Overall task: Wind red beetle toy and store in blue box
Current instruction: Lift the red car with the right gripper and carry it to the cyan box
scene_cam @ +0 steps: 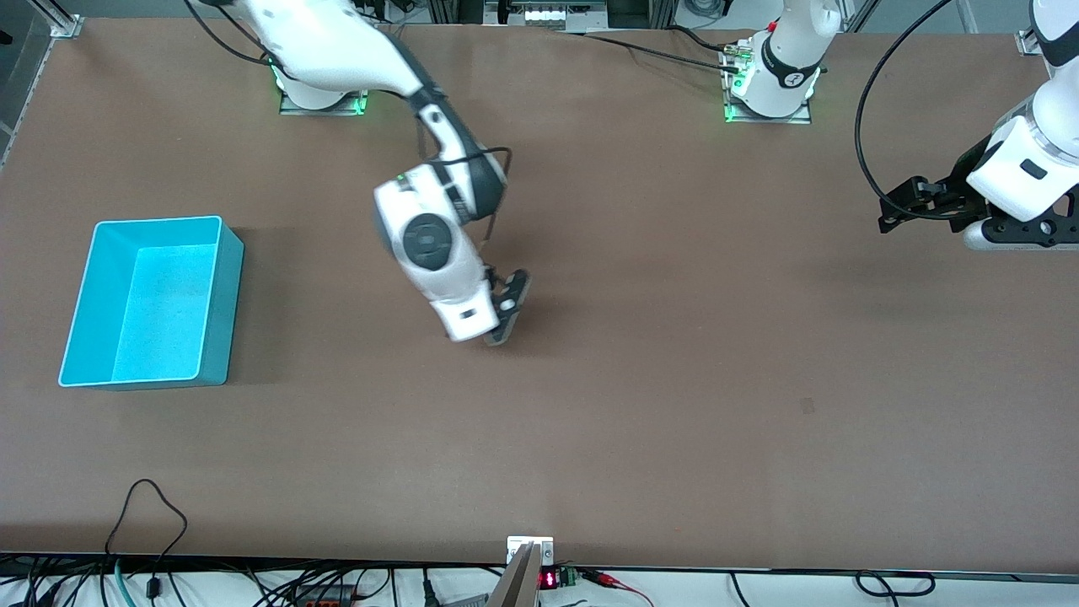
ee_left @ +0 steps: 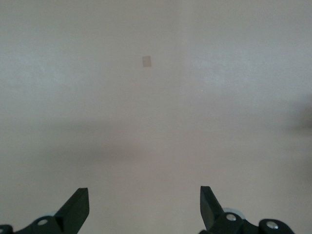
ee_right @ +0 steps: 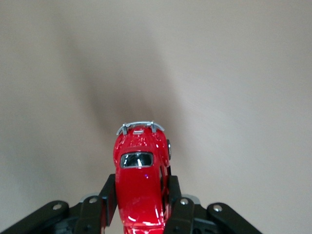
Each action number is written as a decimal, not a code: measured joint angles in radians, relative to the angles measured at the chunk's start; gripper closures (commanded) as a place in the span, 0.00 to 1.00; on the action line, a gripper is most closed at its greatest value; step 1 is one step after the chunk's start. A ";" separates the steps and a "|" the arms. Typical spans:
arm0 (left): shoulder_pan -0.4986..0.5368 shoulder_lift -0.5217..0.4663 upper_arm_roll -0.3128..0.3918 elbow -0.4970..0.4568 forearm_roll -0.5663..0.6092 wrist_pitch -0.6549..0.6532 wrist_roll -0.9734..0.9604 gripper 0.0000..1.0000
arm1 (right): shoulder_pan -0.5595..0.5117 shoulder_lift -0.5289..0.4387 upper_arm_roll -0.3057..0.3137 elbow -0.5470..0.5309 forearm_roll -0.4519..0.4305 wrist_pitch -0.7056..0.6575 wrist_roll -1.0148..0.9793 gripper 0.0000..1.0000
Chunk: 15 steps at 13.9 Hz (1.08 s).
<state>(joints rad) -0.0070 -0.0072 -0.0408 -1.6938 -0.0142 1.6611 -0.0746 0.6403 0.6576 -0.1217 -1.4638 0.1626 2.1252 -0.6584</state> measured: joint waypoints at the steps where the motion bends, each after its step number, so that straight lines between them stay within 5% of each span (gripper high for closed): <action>1: 0.000 0.000 0.000 0.000 0.000 0.000 0.000 0.00 | -0.053 -0.039 -0.003 0.000 -0.001 -0.034 0.012 0.82; 6: 0.000 0.000 -0.001 0.002 0.000 0.000 0.000 0.00 | -0.357 -0.130 -0.006 -0.029 -0.002 -0.076 0.040 0.85; 11: -0.001 0.000 -0.002 0.002 0.000 0.000 0.000 0.00 | -0.522 -0.177 -0.005 -0.102 -0.003 -0.077 0.334 0.91; 15: -0.002 0.000 -0.002 0.002 0.000 0.000 0.000 0.00 | -0.670 -0.192 -0.006 -0.169 -0.003 -0.074 0.366 0.92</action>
<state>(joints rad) -0.0091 -0.0068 -0.0426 -1.6913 -0.0142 1.6610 -0.0746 -0.0294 0.4651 -0.1275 -1.6327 0.1592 2.0513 -0.2926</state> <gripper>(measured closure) 0.000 0.546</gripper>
